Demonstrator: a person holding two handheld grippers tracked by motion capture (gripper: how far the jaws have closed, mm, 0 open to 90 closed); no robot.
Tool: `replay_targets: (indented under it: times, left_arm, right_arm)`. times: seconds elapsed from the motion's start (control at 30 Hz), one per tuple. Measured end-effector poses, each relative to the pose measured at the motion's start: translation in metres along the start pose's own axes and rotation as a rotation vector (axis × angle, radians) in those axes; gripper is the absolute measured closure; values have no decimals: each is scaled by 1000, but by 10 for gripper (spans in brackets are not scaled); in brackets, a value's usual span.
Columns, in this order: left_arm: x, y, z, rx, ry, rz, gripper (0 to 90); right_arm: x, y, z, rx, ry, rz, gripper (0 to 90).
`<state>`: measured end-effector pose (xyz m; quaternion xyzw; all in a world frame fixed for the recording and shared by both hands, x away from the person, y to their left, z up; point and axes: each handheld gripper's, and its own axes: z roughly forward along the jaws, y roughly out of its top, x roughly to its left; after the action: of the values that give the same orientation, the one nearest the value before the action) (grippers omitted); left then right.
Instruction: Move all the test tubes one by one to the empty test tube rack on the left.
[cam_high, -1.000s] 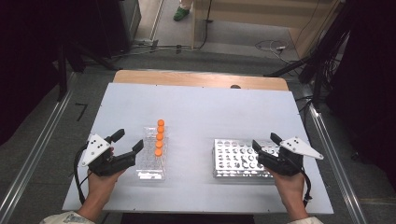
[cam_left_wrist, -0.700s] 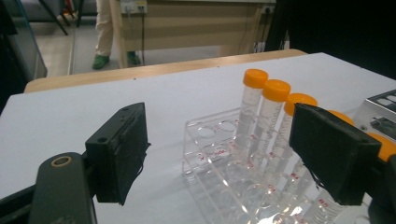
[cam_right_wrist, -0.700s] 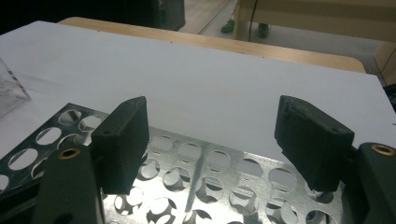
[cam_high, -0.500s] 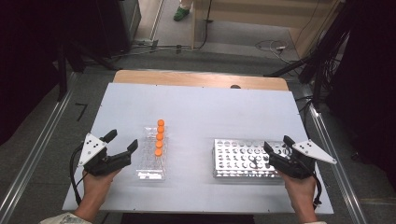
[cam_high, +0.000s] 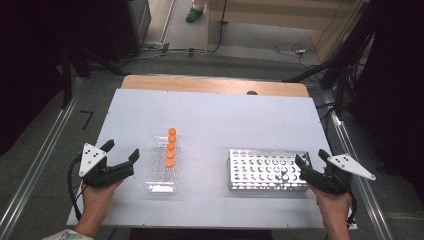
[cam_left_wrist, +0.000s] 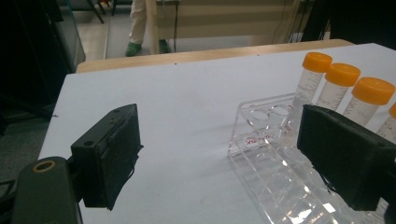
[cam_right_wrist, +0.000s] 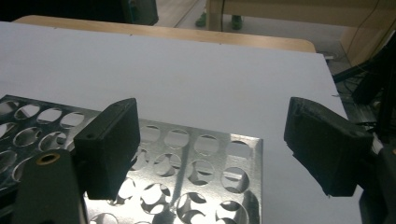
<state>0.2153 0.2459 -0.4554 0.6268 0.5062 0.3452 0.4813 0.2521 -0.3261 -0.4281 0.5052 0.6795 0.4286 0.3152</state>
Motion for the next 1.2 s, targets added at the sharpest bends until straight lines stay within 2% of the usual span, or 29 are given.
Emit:
replay_targets:
  times: [0.33,0.63,0.8,1.0,1.2]
  left_arm:
    - [6,-3,-3,-2,44,-3,130]
    - [10,-5,-5,1,53,-23,130]
    - [10,-6,-5,0,54,-27,130]
    - [14,-7,-5,2,71,-55,130]
    - [17,-8,-4,8,79,-54,130]
  right_arm:
    - [-18,-6,-8,-7,-63,24,162]
    - [-30,-13,-13,8,-103,42,162]
    - [-34,-15,-14,11,-115,45,162]
    - [-35,-16,-14,16,-124,50,163]
    - [-38,-17,-14,20,-134,58,163]
